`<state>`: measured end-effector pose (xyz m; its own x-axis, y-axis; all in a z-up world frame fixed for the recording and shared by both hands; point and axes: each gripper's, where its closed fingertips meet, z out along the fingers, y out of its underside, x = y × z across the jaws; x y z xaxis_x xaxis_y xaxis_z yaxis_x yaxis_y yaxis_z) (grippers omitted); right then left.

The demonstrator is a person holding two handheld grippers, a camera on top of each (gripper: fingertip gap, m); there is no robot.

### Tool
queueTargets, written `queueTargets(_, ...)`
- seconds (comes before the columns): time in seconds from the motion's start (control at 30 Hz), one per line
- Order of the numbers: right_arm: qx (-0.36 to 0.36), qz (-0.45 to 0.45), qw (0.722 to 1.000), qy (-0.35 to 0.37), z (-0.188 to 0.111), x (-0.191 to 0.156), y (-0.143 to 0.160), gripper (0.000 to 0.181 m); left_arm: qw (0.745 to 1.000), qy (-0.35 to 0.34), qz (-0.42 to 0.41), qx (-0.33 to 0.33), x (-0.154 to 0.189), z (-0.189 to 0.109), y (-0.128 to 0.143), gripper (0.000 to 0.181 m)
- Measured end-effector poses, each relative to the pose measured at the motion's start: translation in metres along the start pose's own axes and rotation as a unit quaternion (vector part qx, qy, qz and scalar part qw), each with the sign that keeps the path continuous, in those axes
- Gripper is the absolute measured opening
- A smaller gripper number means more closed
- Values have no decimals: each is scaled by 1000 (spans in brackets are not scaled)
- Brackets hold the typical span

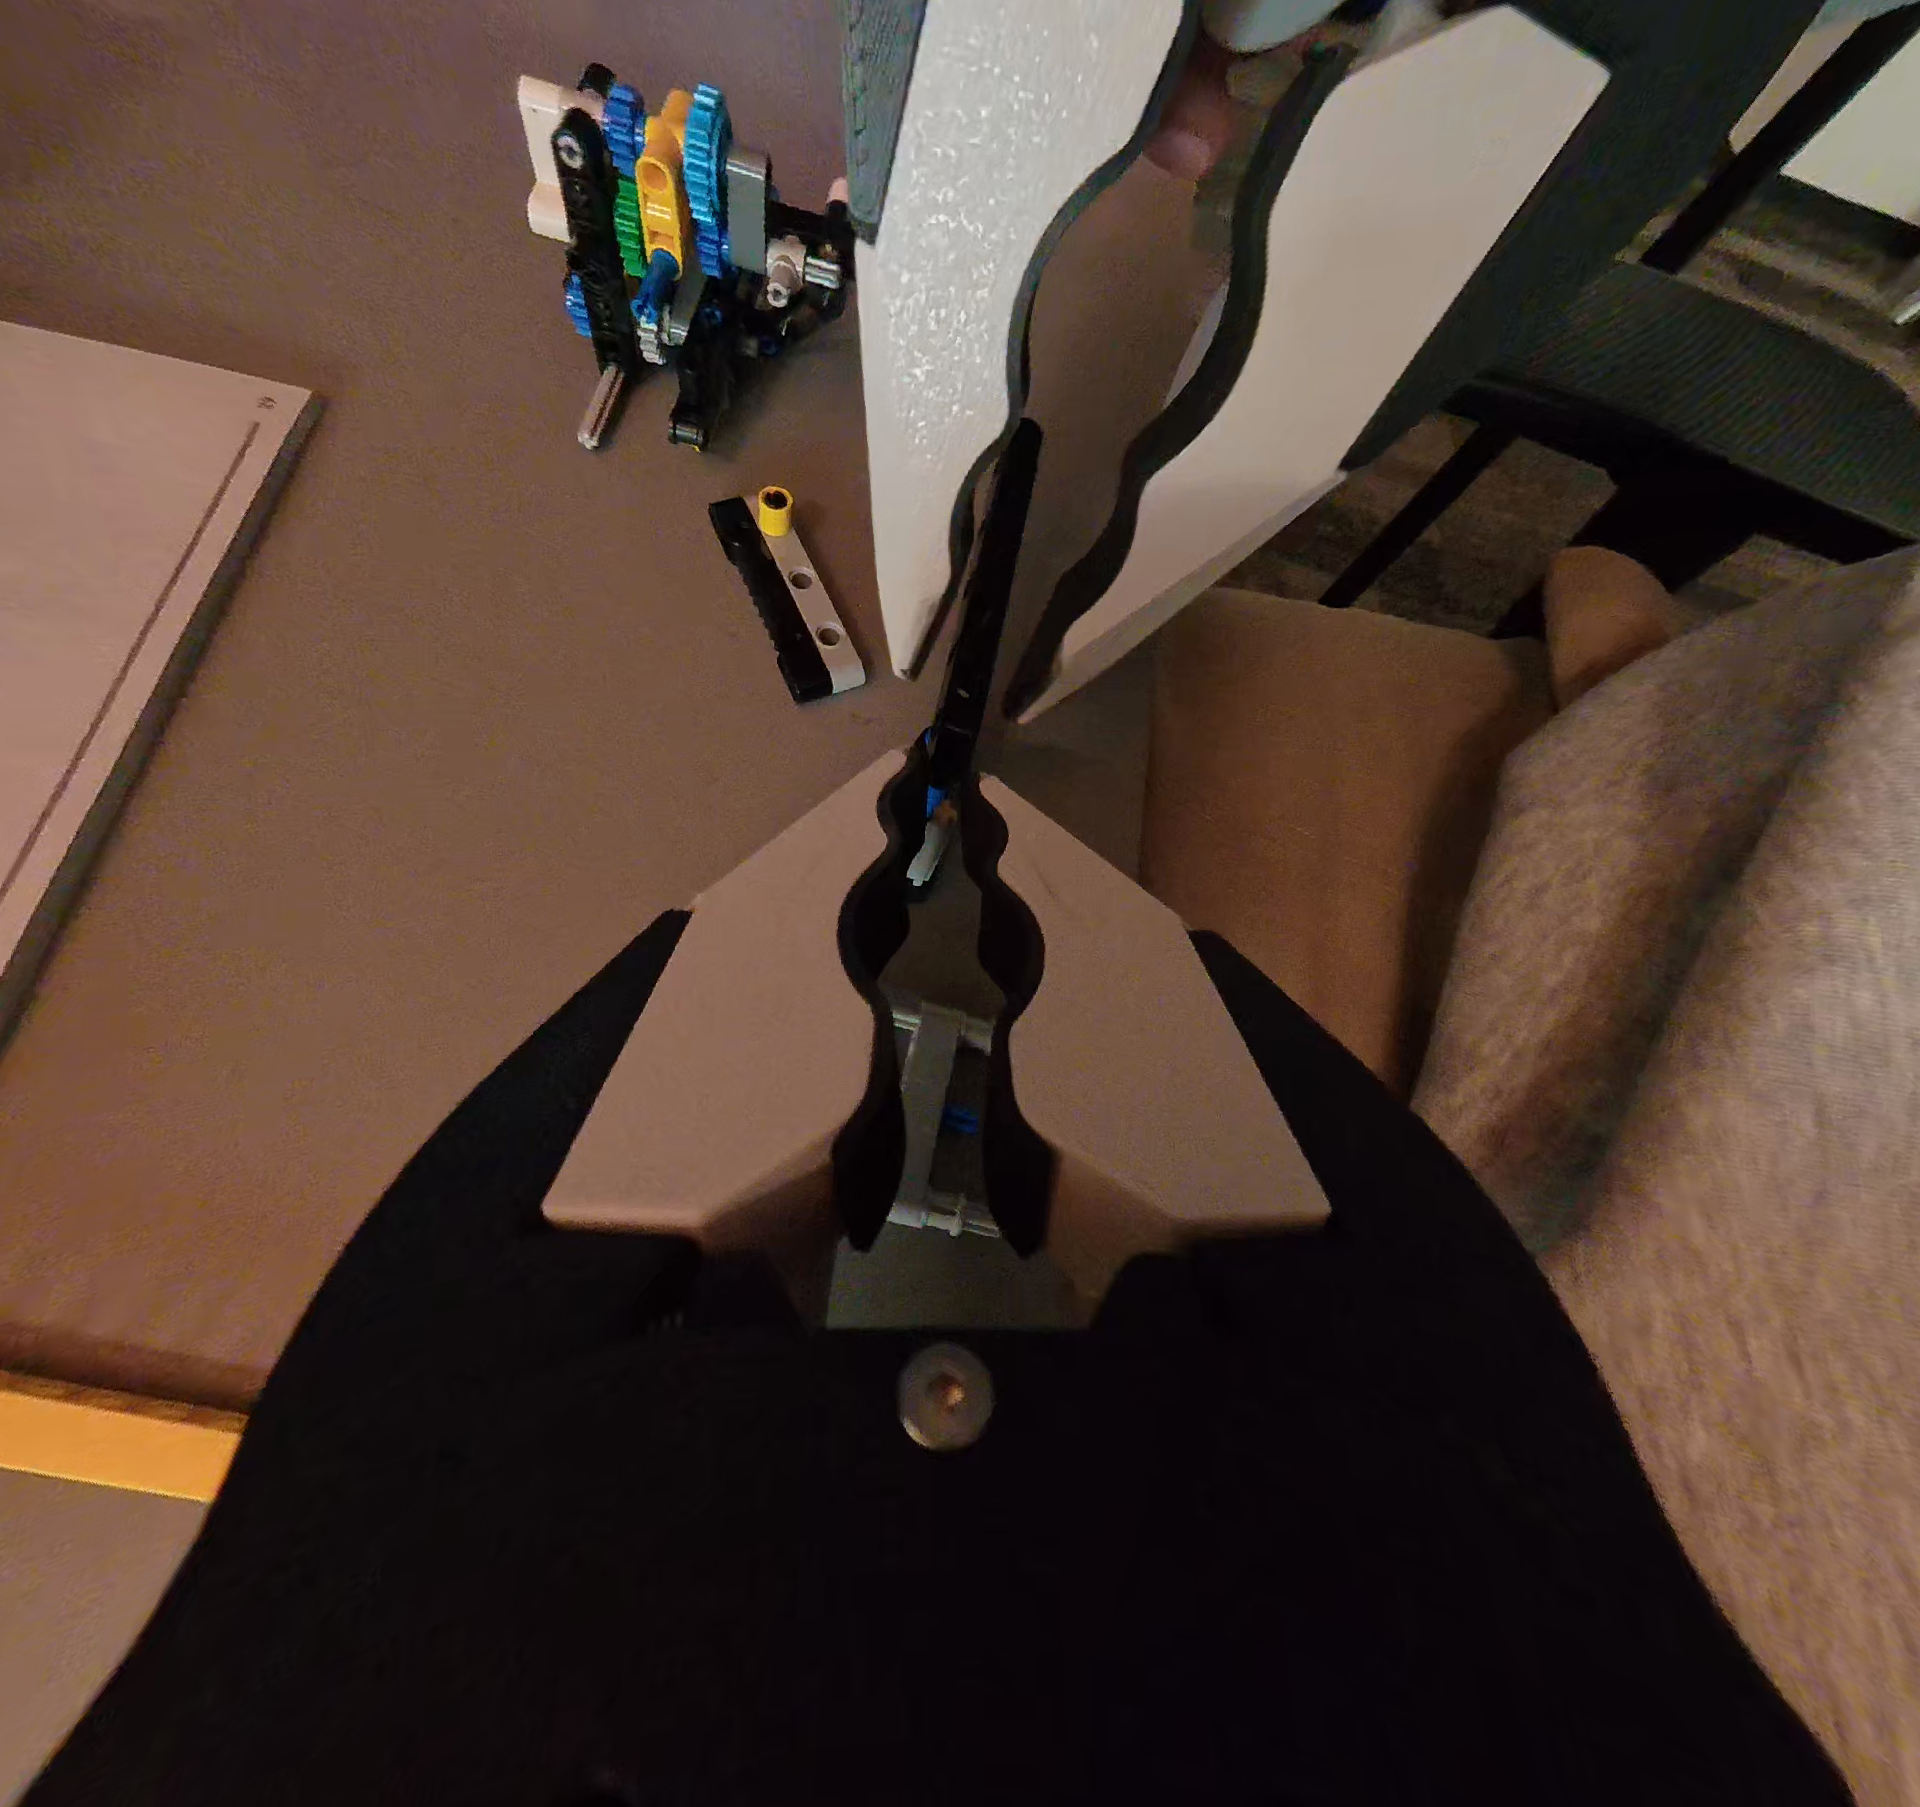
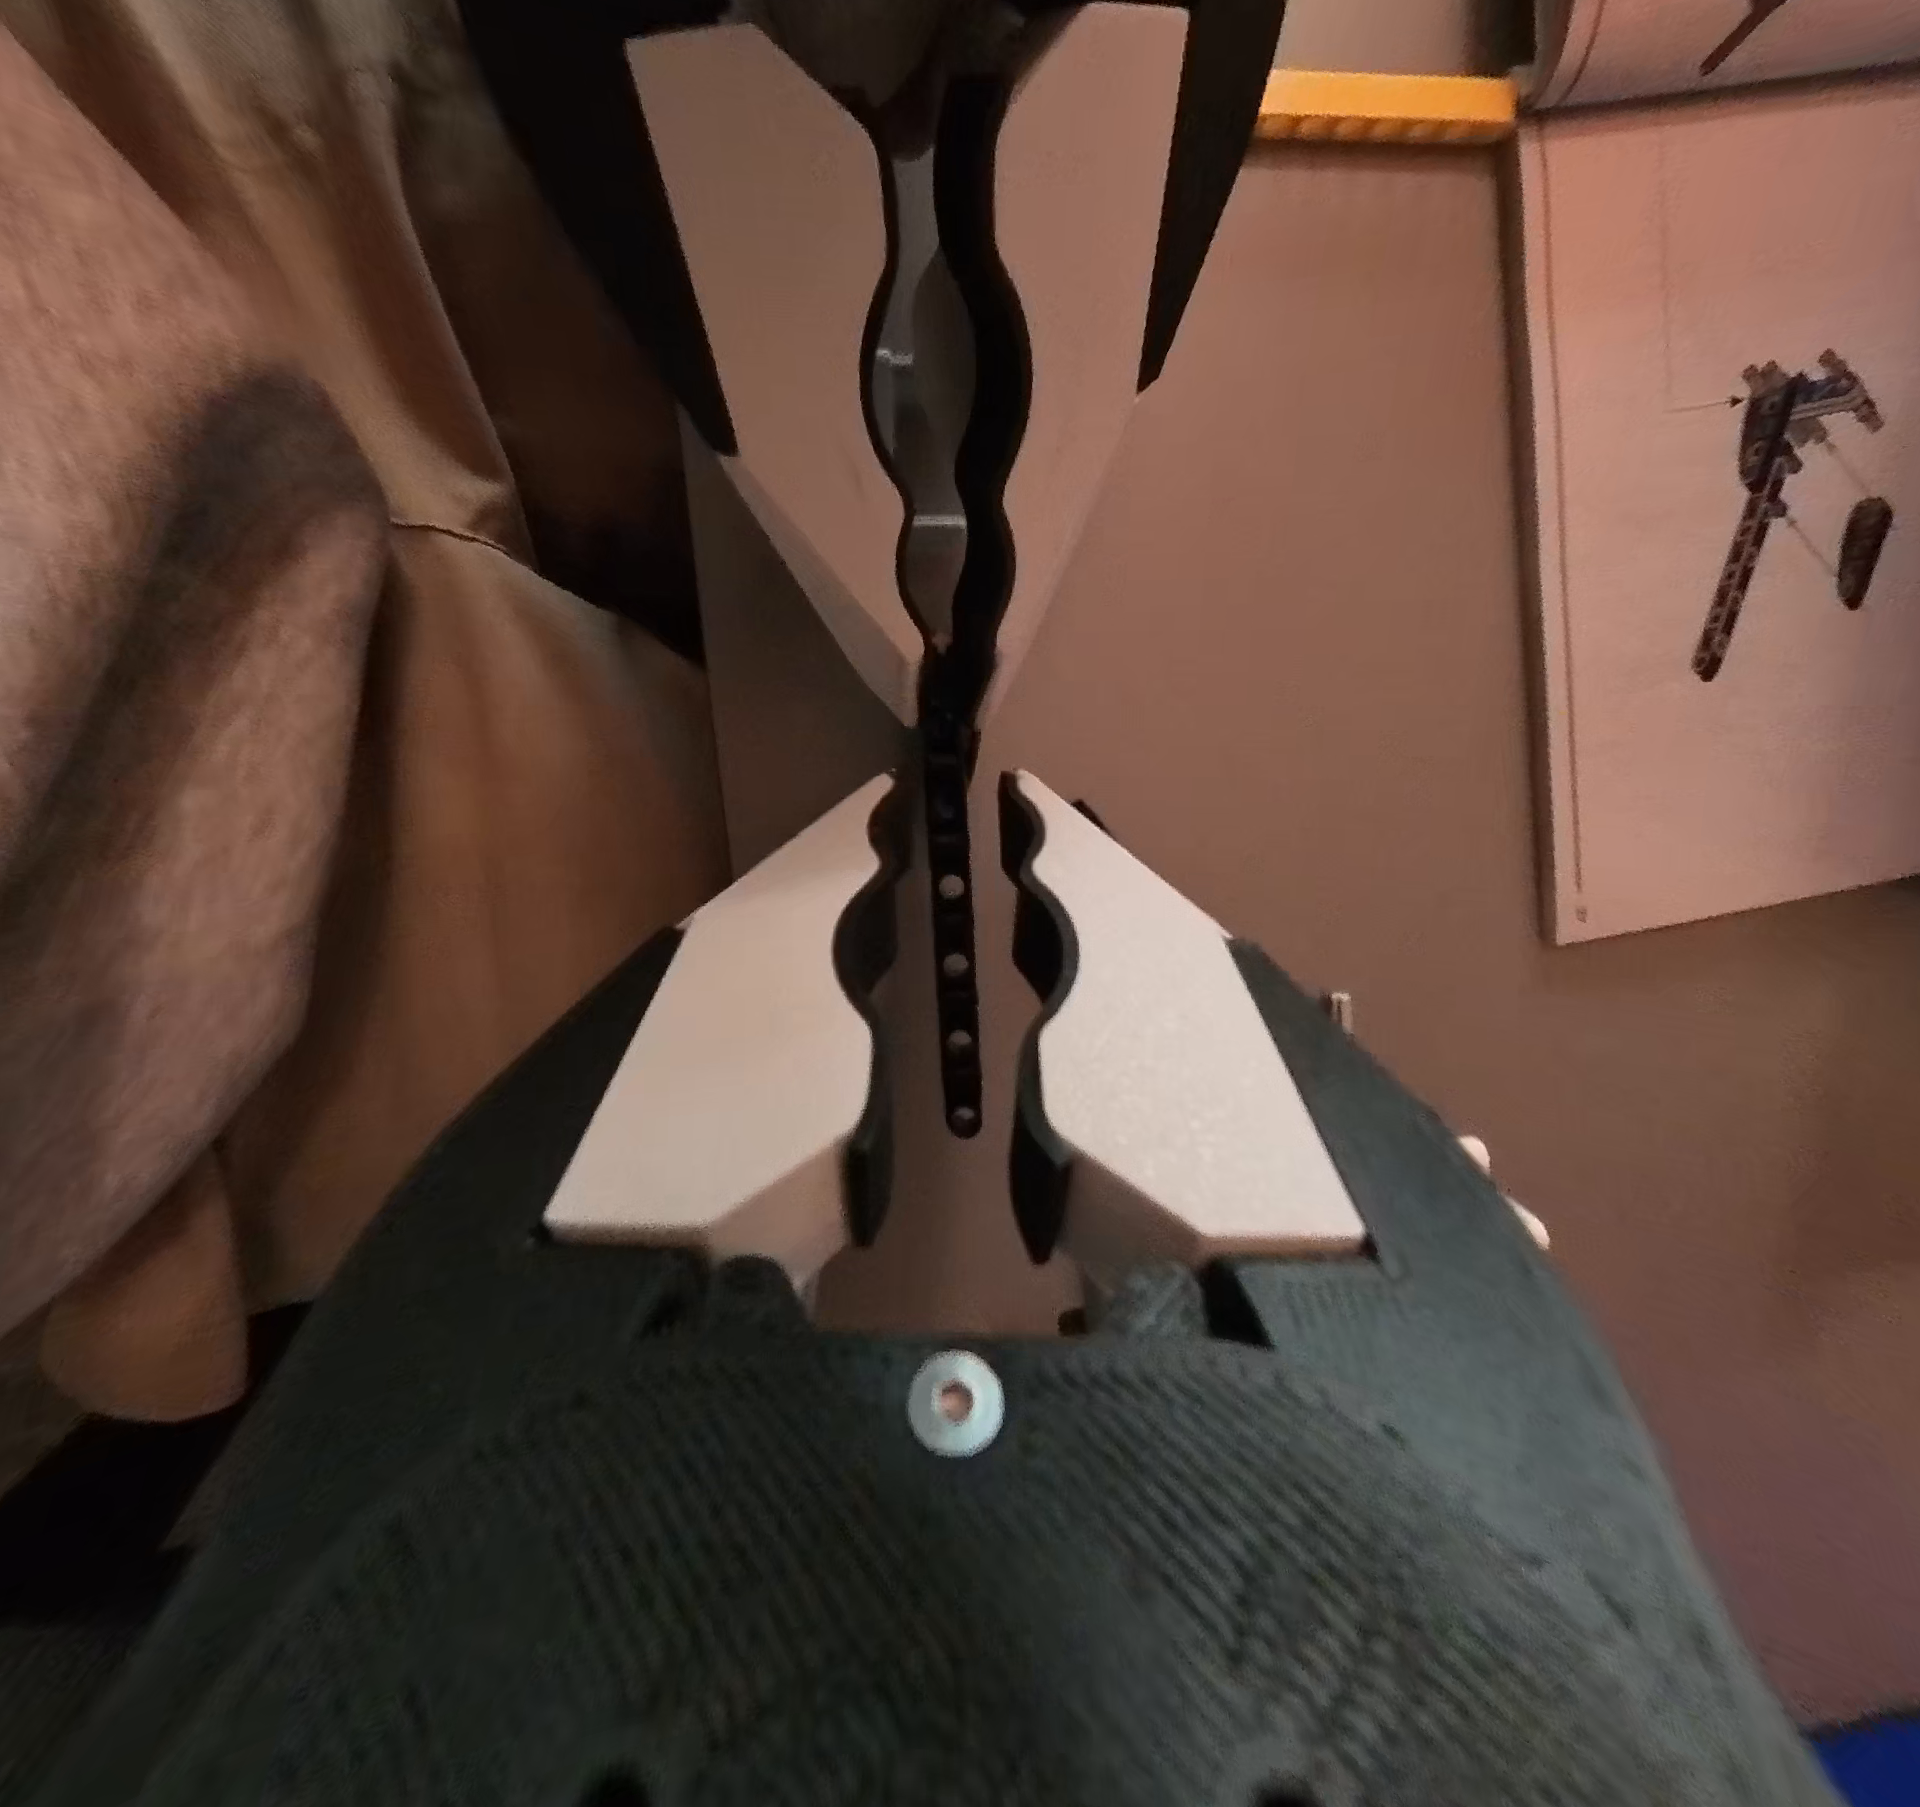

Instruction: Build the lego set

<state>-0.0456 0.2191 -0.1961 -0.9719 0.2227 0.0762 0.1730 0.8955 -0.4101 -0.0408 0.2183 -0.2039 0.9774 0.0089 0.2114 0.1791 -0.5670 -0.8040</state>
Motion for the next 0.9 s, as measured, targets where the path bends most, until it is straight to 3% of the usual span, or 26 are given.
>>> queueTargets(0.67,-14,-45,999,-25,9,-2,-1,7,1000,11,-23,5,-1,-2,0,2)
queueTargets(0.8,-4,-25,999,-27,3,2,-3,7,999,-22,-33,7,-5,-10,6,30)
queueTargets(0.9,-4,-17,1000,-25,-4,7,1,6,998,-42,-49,7,-10,-17,12,35)
